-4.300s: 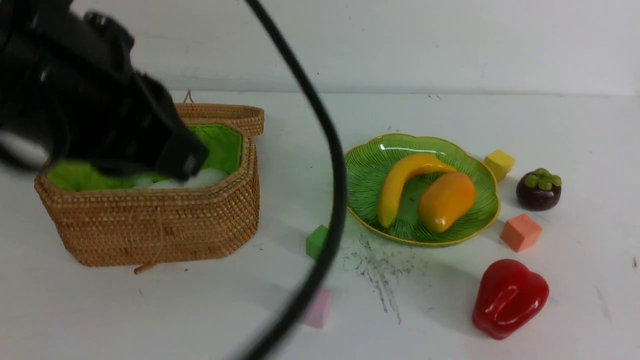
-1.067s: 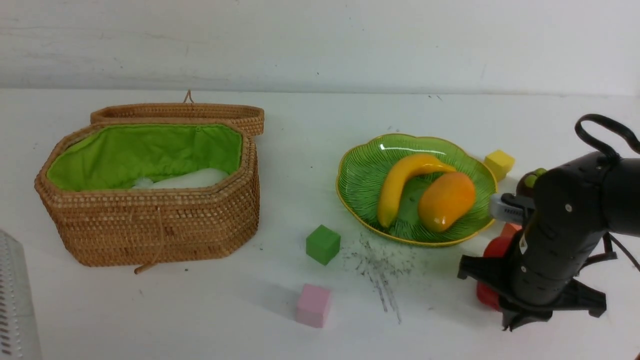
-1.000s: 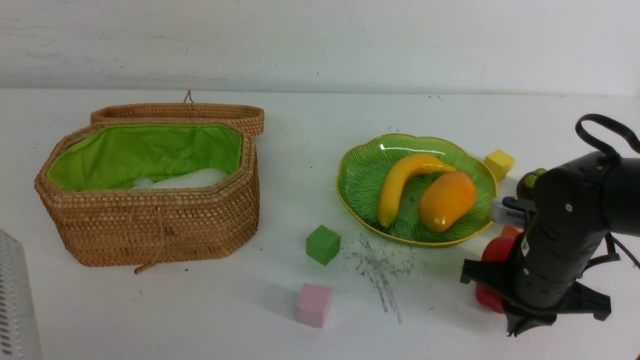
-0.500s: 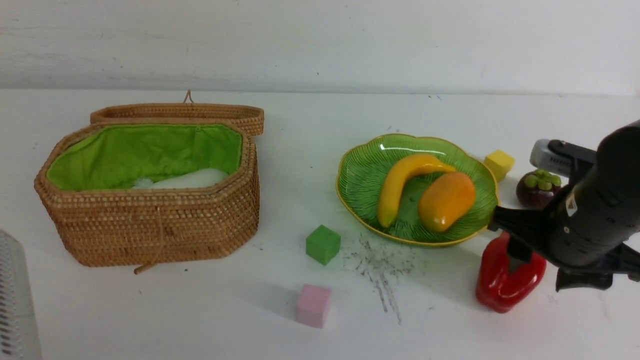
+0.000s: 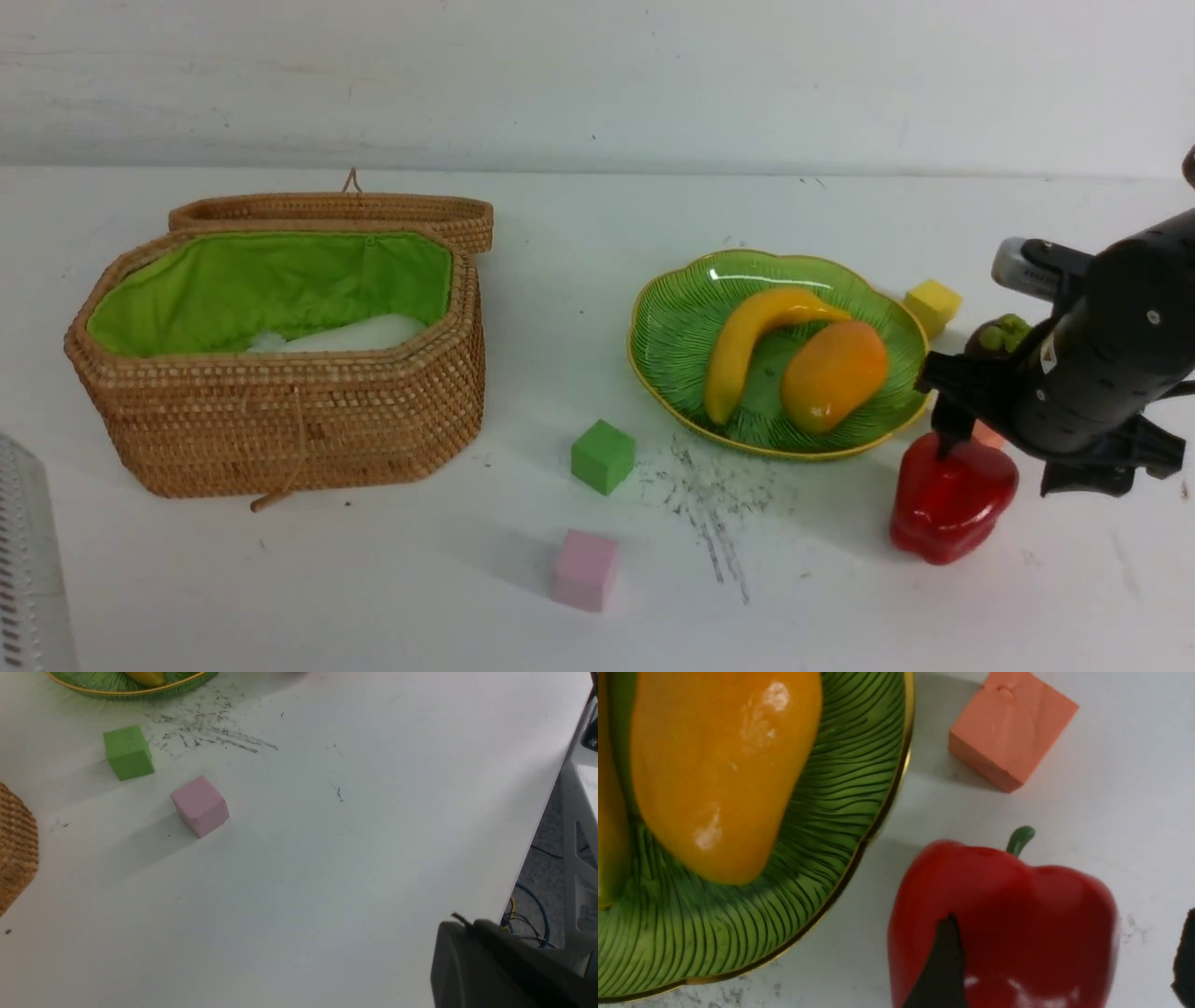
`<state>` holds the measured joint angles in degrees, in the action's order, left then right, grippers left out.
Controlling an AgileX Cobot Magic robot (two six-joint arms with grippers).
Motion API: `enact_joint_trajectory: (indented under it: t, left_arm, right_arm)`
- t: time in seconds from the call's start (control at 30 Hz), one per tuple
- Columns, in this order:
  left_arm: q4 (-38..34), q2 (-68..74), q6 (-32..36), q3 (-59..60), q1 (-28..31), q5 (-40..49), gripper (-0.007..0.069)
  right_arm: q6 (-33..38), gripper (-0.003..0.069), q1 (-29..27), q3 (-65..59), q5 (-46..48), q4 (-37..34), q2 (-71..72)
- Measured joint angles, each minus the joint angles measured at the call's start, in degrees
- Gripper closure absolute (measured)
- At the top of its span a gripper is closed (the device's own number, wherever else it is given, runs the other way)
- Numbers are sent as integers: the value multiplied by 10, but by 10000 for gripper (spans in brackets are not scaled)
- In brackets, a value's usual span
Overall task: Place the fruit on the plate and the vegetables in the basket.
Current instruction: Grab a mountain bell pepper with your right arm and put it into the left basket
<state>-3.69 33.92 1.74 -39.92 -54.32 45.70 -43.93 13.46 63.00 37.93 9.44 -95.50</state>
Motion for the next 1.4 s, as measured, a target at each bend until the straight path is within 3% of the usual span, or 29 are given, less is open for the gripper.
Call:
enact_joint_trajectory:
  t: [0.23,0.47,0.67,0.83,1.13,1.4]
  left_arm:
    - [0,0,0,0,0,0,623]
    - [-1,0,0,0,0,1,620]
    - [-12,0,0,0,0,2,620]
    - [-16,0,0,0,0,2,620]
    - [-18,0,0,0,0,3,620]
    - [-30,0,0,0,0,3,620]
  right_arm:
    - [40,75,0,1,-8,-54,-17]
    - [138,76,-1,3,-5,-136,-22]
    - [196,95,-1,3,-3,-149,-22]
    - [223,216,-1,4,7,-149,-22]
    - [230,642,-1,2,19,-141,-27]
    - [230,674,-1,6,84,-137,-22]
